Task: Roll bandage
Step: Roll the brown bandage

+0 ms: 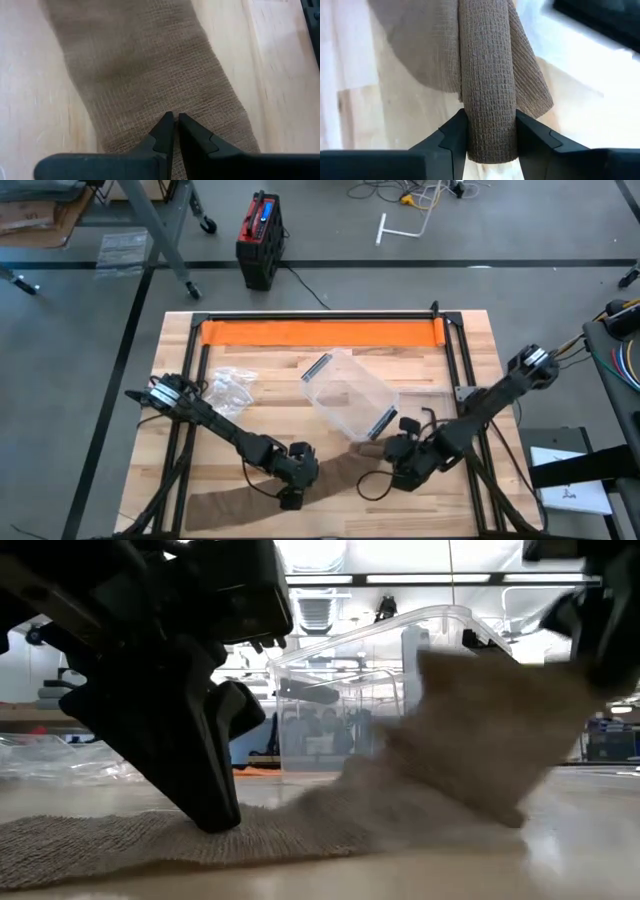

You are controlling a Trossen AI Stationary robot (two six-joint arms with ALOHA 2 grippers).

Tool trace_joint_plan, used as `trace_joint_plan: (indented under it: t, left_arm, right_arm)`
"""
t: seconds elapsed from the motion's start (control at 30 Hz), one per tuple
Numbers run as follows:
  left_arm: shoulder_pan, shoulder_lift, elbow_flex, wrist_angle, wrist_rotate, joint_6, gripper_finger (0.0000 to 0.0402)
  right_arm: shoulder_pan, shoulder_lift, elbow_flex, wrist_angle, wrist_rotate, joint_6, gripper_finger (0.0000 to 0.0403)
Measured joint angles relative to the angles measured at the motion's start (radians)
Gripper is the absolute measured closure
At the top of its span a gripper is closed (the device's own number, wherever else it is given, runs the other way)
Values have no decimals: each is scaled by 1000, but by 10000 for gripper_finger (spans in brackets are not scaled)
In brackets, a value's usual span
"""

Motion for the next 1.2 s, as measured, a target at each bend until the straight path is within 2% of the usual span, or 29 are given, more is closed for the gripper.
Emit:
trace_joint_plan:
  t: [0.27,0.53,0.67,0.87,1.03,1.2]
  left_arm:
    - [0,0,0,-3,1,-8,381]
    - [0,5,1,-4,1,-9,381]
    - [0,7,5,-9,8,-12,381]
    - [1,7,6,-11,8,-12,381]
    - [1,8,5,-11,9,-15,381]
    - [2,8,10,-14,10,-30,381]
  right_arm:
    - [0,-242,83,-125,-31,-15,276]
    - [0,-443,211,-296,-11,6,281]
    - [-1,-515,273,-335,46,-25,278]
    - [0,-587,354,-335,141,-89,277]
    - [0,-600,393,-333,145,-107,283]
    - [0,-575,373,-345,146,-78,277]
